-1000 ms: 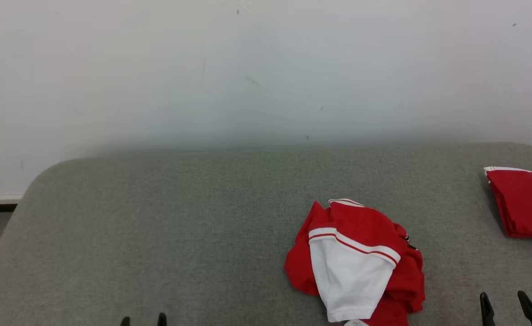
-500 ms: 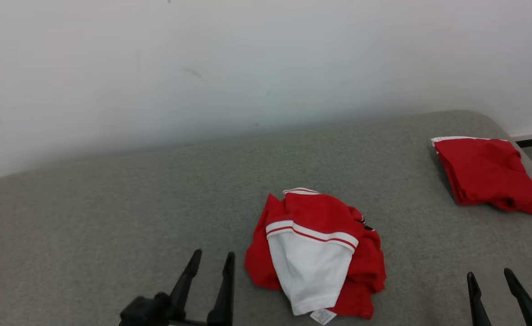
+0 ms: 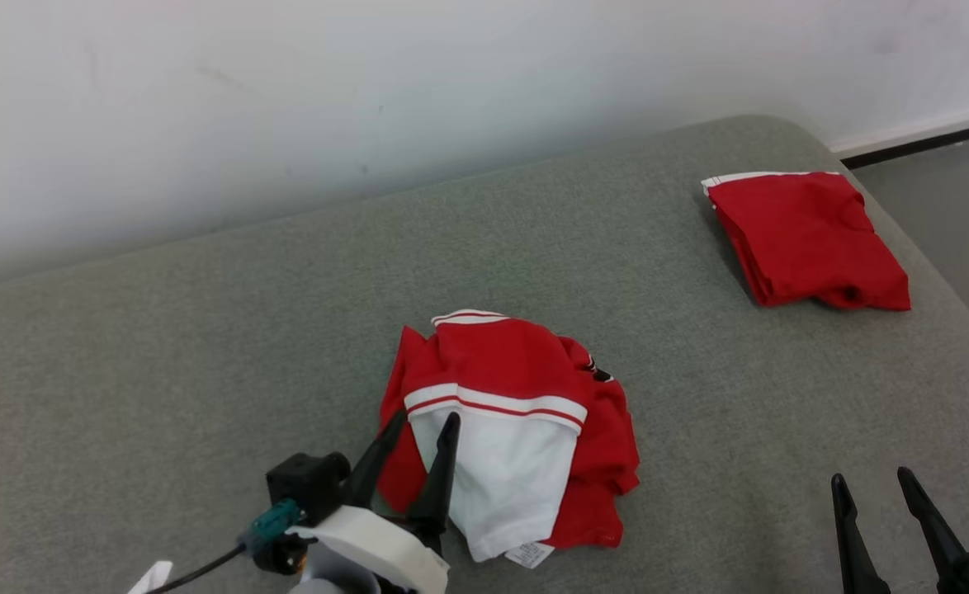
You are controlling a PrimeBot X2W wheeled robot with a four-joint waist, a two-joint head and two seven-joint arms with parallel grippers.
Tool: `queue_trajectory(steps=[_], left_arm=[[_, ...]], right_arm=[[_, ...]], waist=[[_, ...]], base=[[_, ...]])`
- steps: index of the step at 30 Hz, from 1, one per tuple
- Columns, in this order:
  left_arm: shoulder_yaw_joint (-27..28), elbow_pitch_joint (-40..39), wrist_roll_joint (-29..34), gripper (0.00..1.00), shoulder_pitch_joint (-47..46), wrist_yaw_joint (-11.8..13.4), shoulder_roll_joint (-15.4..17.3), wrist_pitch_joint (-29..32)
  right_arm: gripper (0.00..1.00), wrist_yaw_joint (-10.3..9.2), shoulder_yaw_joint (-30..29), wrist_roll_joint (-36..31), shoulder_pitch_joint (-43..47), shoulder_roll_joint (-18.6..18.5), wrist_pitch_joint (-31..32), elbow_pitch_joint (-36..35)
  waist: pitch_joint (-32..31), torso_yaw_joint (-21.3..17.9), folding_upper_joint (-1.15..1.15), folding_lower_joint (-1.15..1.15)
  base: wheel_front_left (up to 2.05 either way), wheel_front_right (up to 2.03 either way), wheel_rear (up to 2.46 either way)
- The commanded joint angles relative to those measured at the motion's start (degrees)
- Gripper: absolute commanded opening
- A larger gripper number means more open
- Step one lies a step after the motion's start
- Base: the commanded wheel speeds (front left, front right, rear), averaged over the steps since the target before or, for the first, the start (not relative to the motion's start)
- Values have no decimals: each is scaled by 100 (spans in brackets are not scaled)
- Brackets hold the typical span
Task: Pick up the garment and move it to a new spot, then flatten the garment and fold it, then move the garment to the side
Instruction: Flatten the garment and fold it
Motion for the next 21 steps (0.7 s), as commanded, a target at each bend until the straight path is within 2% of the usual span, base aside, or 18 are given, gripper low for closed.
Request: queue_trajectory(steps=[1,9,16,17,18,19,20,21], left_arm=[[48,108,-54,100,-101,5,31,0],[223,414,43,100,-246,-9,30,0],[76,242,-346,100,-288,-132,30,0],[57,205,-418,88,-287,-132,30,0],[34,171,-479,50,-292,-145,29,0],[24,137,-533,42,-298,-153,29,0],[15,120,-560,28,-299,-159,31,0],[-9,120,-585,5,-301,-167,30,0]], right_arm=[[100,-12,-13,36,-73,12,6,9],[100,-12,-71,9,-120,32,6,8],[100,-12,-2,13,-176,29,6,31],[100,-12,4,17,-170,26,6,35],[100,-12,10,21,-164,20,6,39],[100,-12,13,23,-159,13,6,43],[100,-12,19,24,-152,6,6,48],[100,-12,22,25,-145,-1,6,55]], waist=[[142,-134,0,0],[246,-184,0,0],[258,-176,0,0],[255,-174,0,0],[252,-170,0,0],[249,-167,0,0],[244,-166,0,0],[240,-164,0,0]], base=[[0,0,0],[0,0,0],[0,0,0],[0,0,0],[0,0,0],[0,0,0],[0,0,0],[0,0,0]])
